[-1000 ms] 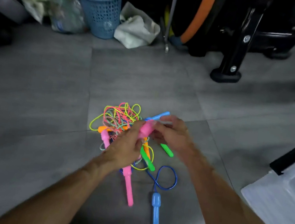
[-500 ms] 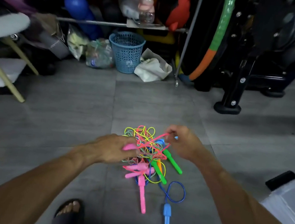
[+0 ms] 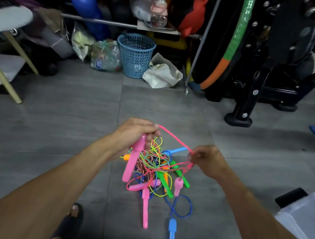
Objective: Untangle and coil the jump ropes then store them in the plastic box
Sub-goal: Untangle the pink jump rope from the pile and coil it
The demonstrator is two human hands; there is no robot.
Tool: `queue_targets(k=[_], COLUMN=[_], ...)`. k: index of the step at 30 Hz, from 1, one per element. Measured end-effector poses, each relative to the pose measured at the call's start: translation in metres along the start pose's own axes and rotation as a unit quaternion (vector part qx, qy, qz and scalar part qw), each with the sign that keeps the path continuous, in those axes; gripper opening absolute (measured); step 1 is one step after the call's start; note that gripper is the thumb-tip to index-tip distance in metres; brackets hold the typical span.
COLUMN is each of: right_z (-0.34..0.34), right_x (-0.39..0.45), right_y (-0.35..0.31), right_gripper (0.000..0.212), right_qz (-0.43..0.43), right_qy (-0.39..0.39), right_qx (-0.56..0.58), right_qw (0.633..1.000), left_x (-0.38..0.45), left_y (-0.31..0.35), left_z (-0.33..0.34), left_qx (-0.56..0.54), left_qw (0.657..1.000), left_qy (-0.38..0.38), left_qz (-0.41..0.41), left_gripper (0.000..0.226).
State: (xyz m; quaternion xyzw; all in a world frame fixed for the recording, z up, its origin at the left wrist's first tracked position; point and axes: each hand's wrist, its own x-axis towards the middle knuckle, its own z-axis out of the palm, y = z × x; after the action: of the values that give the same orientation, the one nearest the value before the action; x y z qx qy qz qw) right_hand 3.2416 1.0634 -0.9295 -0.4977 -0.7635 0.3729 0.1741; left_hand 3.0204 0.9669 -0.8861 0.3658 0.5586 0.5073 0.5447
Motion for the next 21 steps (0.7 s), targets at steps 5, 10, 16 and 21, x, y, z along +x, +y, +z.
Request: queue_targets(k=[5,10,16,21], right_z=[-0.020,-0.025,-0.030,-0.036], right_x=[0.004,0.002,-0.002,-0.002], right_y=[-0.018,-0.032,-0.058,-0.070], right_gripper=[0.011,0.004,0.005,0.009], right_qz=[0.061,0.061,0.053,0.041], right_qy=[-0.020,-0.017,-0.036,-0.046], right_qx=[0.252,0.319,0.372,0.405], right_qw=[0.966,0.946,0.926,0.912], left_x=[0.004,0.001,0.006,0.016], left_y=[-0.006,-0.007,-0.010,-0.018], left_z=[0.004,0.006,0.010,0.022], left_qx=[0.044,-0.023,0.073,0.246], left_qw=[0.998,0.997,0.995,0.968], left_qy=[0.045,0.057,0.061,0.029], left_qz=[-0.022,-0.036,-0.021,0.026], left_gripper=[0.032,0.032,0.017,0.031])
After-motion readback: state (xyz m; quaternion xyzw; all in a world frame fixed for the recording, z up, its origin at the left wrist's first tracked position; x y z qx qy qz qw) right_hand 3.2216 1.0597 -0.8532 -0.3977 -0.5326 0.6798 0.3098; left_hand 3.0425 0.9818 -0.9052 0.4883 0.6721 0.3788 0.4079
